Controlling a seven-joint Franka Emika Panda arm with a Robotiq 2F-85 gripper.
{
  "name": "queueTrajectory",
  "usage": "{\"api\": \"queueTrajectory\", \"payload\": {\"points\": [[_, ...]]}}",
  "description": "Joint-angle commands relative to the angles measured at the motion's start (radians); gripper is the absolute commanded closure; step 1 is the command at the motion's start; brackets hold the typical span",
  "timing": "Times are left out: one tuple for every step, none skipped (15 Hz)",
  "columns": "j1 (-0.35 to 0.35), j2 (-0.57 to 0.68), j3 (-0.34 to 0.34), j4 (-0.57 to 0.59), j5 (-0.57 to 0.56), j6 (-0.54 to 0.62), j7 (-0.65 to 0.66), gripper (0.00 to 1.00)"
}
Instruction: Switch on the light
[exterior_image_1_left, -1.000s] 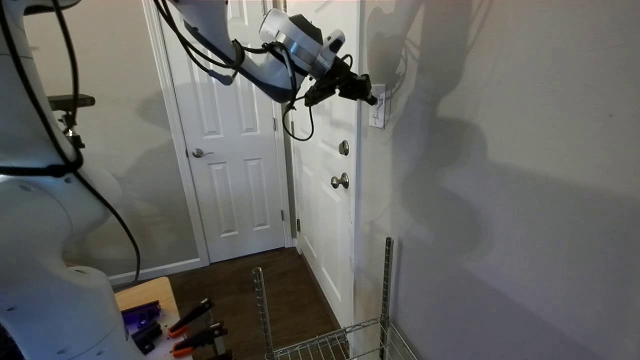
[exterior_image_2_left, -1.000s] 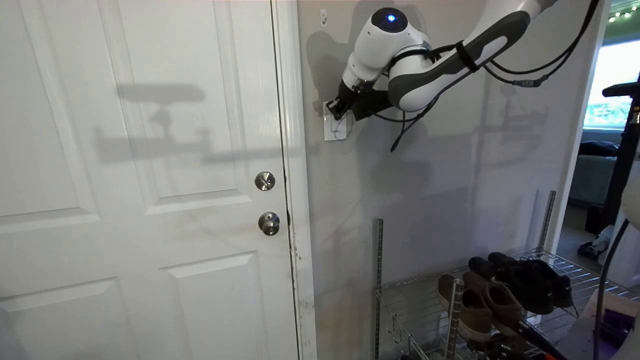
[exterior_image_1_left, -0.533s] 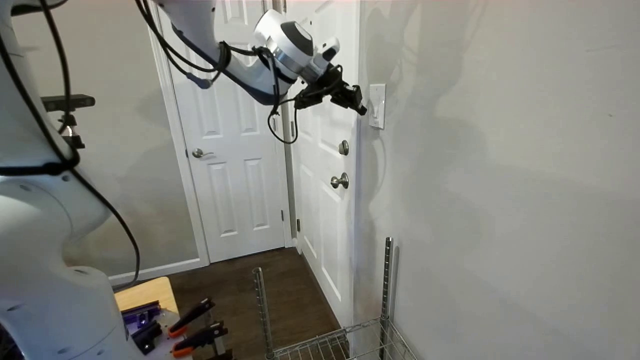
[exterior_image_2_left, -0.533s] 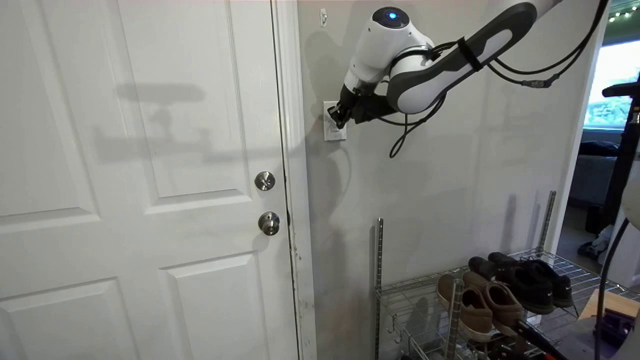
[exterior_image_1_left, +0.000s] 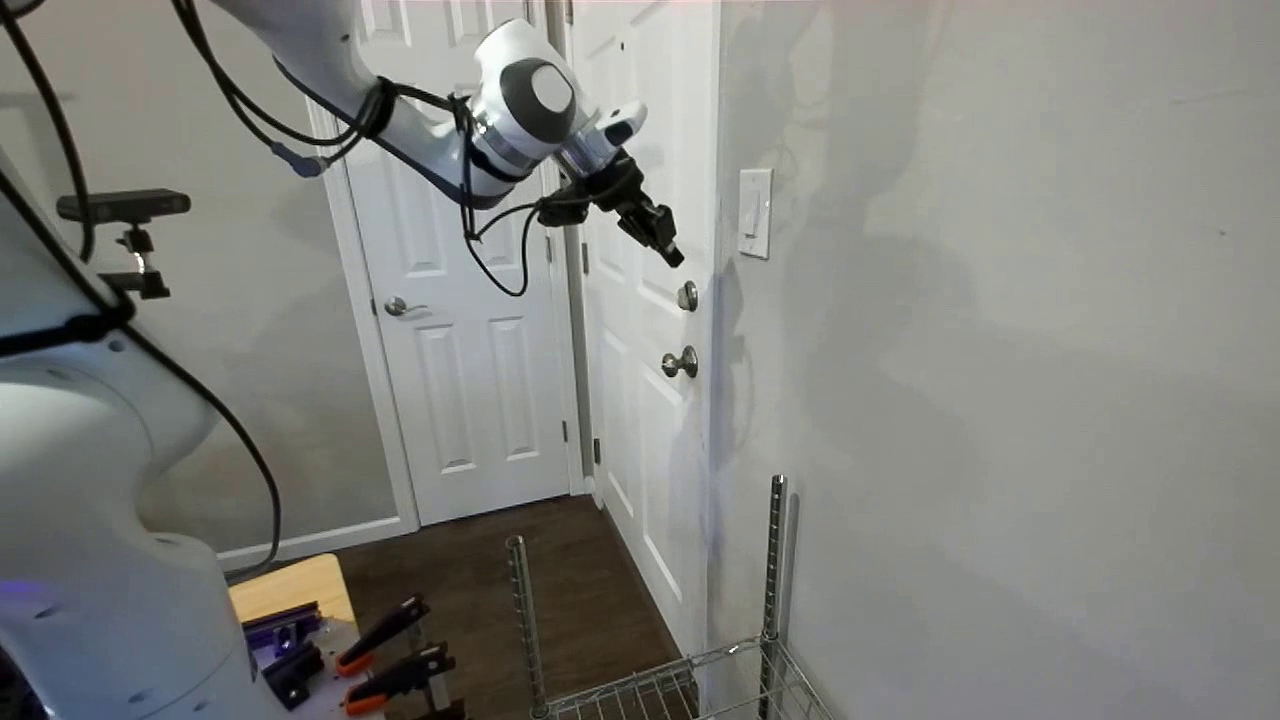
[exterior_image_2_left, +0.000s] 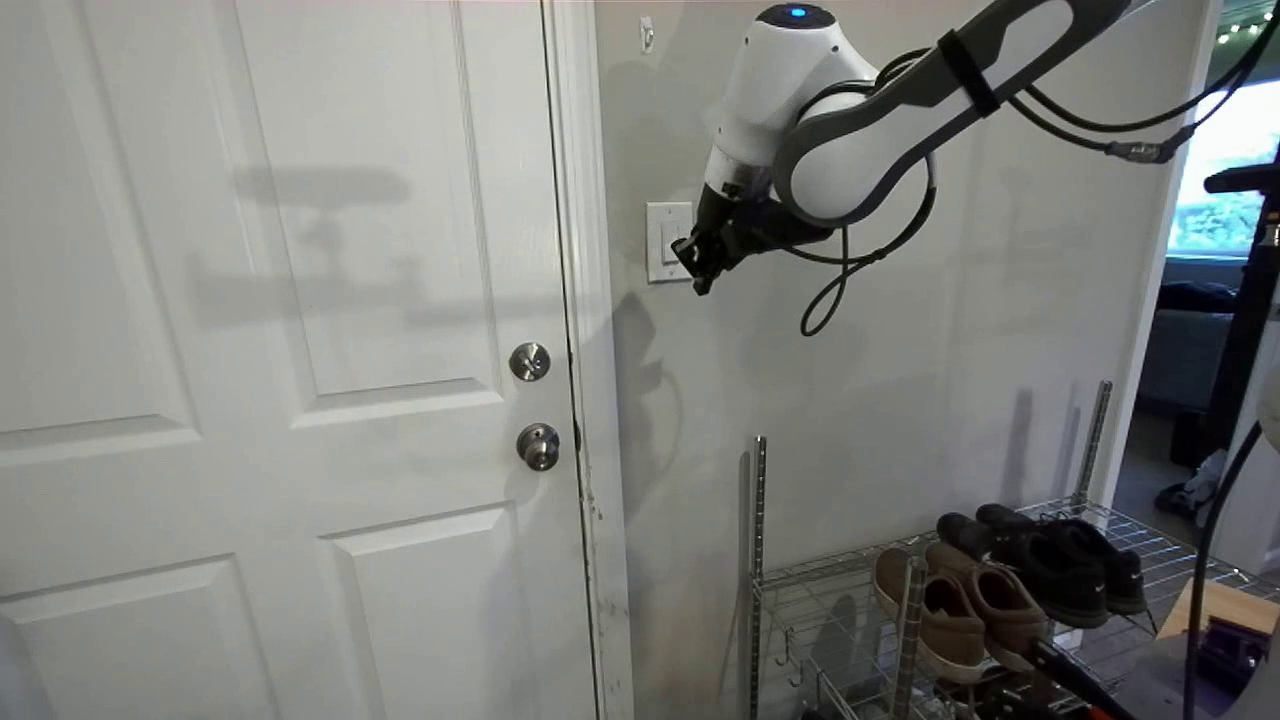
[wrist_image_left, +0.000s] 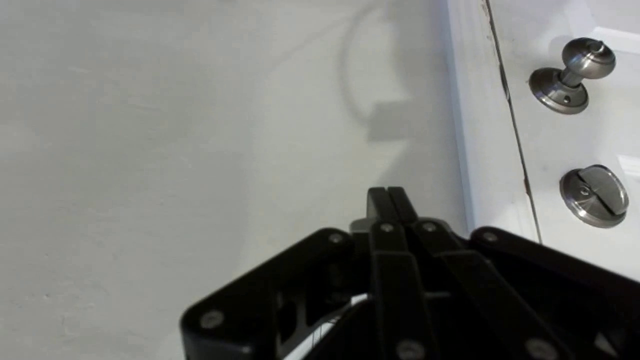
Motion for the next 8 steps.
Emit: {"api": "queueTrajectory", "payload": {"points": [[0.197, -0.05, -0.212, -0.041, 0.041, -0.077, -0.026, 0.98], [0.226, 0.002, -0.227, -0.007, -0.037, -0.056, 0.027, 0.72], [0.266, -0.001, -0.273, -0.008, -0.042, -0.062, 0.024, 0.98], [0.287, 0.0, -0.293, -0.008, -0.044, -0.061, 0.022, 0.95], [0.297, 0.003, -0.302, -0.008, -0.043, -0.061, 0.021, 0.9], [0.302, 0.006, -0.303, -0.008, -0.042, -0.06, 0.021, 0.83], [0.305, 0.007, -0.304, -0.008, -0.042, -0.06, 0.021, 0.77], [0.305, 0.007, -0.304, -0.008, -0.042, -0.06, 0.021, 0.73]]}}
